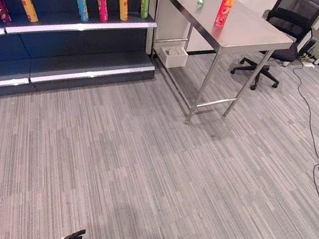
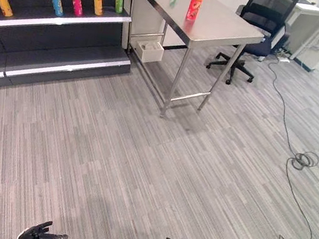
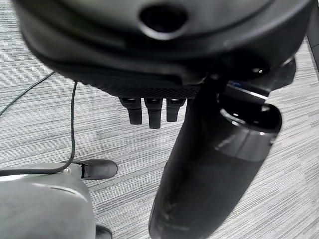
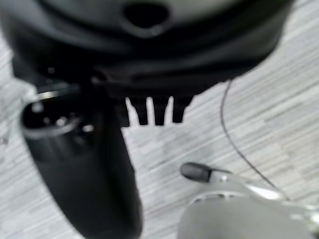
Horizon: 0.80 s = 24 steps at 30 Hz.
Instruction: Put the goods on the table back onto the shelves and tidy them up.
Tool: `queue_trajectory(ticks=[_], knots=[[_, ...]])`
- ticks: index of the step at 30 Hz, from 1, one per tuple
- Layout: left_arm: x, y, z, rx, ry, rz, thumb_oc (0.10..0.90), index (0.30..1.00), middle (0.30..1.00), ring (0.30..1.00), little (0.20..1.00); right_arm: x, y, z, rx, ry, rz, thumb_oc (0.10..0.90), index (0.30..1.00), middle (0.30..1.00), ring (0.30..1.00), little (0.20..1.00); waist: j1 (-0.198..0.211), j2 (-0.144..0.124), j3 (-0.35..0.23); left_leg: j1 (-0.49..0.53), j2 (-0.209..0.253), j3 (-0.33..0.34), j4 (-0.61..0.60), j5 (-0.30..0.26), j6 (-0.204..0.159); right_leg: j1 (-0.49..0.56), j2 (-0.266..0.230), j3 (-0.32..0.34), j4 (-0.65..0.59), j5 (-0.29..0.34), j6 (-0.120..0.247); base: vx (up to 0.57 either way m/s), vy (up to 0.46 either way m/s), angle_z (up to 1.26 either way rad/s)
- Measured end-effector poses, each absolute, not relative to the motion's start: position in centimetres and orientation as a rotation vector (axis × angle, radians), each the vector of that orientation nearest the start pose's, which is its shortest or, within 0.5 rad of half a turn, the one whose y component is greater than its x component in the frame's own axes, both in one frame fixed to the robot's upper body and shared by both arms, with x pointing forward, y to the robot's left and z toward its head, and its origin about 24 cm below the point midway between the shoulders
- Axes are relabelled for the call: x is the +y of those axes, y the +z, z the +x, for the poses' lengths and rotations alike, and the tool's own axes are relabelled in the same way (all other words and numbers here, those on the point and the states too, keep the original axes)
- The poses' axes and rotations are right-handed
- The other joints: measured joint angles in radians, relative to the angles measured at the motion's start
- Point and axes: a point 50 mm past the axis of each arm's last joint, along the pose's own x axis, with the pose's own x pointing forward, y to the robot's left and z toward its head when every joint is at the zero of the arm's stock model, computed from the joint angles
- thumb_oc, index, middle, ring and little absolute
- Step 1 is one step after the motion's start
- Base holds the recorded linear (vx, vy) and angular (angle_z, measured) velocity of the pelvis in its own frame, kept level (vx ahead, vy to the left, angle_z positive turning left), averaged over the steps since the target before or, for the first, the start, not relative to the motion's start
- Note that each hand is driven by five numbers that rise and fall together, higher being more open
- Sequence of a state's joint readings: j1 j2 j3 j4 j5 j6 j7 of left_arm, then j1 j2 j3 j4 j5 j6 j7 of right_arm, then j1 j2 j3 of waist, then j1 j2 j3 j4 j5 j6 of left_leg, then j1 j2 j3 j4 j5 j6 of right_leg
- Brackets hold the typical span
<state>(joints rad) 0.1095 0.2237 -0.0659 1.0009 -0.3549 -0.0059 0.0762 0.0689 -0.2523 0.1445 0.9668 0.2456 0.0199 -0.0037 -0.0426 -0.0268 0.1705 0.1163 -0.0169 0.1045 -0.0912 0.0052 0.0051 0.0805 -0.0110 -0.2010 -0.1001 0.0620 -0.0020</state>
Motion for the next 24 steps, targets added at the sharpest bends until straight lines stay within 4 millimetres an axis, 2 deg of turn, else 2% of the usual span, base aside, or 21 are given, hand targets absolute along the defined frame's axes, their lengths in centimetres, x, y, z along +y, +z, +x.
queue_trajectory(ticks=[11,13,14,16,18,19,21,22,23,24], knots=[[23.0,-15.1,9.9,1.054,0.32,-0.053,0.8,0.9,0.9,0.9,0.9,-23.0,-14.3,12.3,1.026,-0.124,-0.086,0.8,0.9,0.9,0.9,0.9,0.005,0.001,0.011,-0.036,0.006,-0.001,0.028,0.004,-0.007,-0.03,0.006,-0.003,0.0,-0.011,-0.004,0.02,-0.096,0.02],[23.2,-14.8,11.1,1.027,0.322,-0.056,0.8,0.9,0.9,0.9,0.9,-22.9,-14.4,12.8,1.029,-0.124,-0.089,0.8,0.9,0.9,0.9,0.9,0.01,-0.024,0.038,-0.1,-0.002,0.001,0.136,-0.013,-0.031,-0.036,-0.011,-0.006,-0.001,-0.02,-0.002,0.01,-0.195,0.16],[22.9,-14.7,11.4,1.019,0.319,-0.062,0.8,0.9,0.9,0.9,0.9,-23.2,-14.2,13.1,1.02,-0.131,-0.095,0.8,0.9,0.9,0.9,0.9,0.022,-0.022,0.052,-0.15,0.001,-0.002,0.221,-0.021,-0.05,-0.04,0.001,-0.017,0.009,-0.028,-0.02,0.0,-0.238,0.29],[22.8,-14.0,13.4,0.963,0.308,-0.066,0.8,0.9,0.9,0.9,0.9,-23.1,-14.2,13.5,1.015,-0.129,-0.093,0.8,0.9,0.9,0.9,0.9,0.024,-0.046,0.102,-0.305,0.011,0.006,0.507,-0.024,-0.078,-0.056,-0.019,-0.023,0.036,-0.044,-0.052,0.01,-0.151,0.49],[22.8,-14.0,13.5,0.955,0.315,-0.091,0.8,0.9,0.9,0.9,0.9,-23.2,-14.2,13.4,1.017,-0.13,-0.095,0.8,0.9,0.9,0.9,0.9,0.038,-0.052,0.11,-0.359,0.035,0.017,0.607,-0.011,-0.104,-0.046,-0.015,-0.026,0.031,-0.04,-0.076,0.13,-0.073,0.14],[23.2,-13.8,13.8,0.949,0.321,-0.078,0.8,0.9,0.9,0.9,0.9,-23.3,-14.0,14.0,1.002,-0.138,-0.094,0.8,0.9,0.9,0.9,0.9,0.04,-0.044,0.117,-0.402,0.078,0.027,0.655,-0.014,-0.109,-0.042,0.002,-0.026,0.024,-0.047,-0.091,0.17,0.007,-0.07],[23.1,-13.8,14.0,0.949,0.32,-0.076,0.8,0.9,0.9,0.9,0.9,-23.2,-13.6,14.9,0.98,-0.138,-0.093,0.8,0.9,0.9,0.9,0.9,0.03,-0.043,0.121,-0.404,0.092,0.027,0.547,-0.009,-0.119,-0.035,0.009,-0.021,0.015,-0.046,-0.092,0.21,0.043,0.09],[23.0,-13.7,14.4,0.946,0.312,-0.074,0.8,0.9,0.9,0.9,0.9,-23.3,-13.5,15.1,0.974,-0.143,-0.096,0.8,0.9,0.9,0.9,0.9,0.03,-0.046,0.128,-0.395,0.09,0.025,0.444,-0.001,-0.131,-0.034,0.008,-0.012,0.01,-0.045,-0.093,0.31,0.096,0.15],[22.7,-13.7,14.6,0.941,0.303,-0.075,0.8,0.9,0.9,0.9,0.9,-23.4,-13.4,15.5,0.965,-0.144,-0.1,0.8,0.9,0.9,0.9,0.9,0.03,-0.04,0.134,-0.389,0.093,0.029,0.343,0.016,-0.136,-0.031,0.011,-0.008,0.007,-0.035,-0.078,0.22,0.076,-0.06],[22.3,-13.8,14.7,0.941,0.296,-0.087,0.8,0.9,0.9,0.9,0.9,-23.6,-13.1,16.0,0.953,-0.149,-0.109,0.8,0.9,0.9,0.9,0.9,0.034,-0.031,0.141,-0.367,0.097,0.039,0.178,0.041,-0.16,-0.024,0.018,0.01,0.003,-0.035,-0.063,0.38,0.135,-0.24]])
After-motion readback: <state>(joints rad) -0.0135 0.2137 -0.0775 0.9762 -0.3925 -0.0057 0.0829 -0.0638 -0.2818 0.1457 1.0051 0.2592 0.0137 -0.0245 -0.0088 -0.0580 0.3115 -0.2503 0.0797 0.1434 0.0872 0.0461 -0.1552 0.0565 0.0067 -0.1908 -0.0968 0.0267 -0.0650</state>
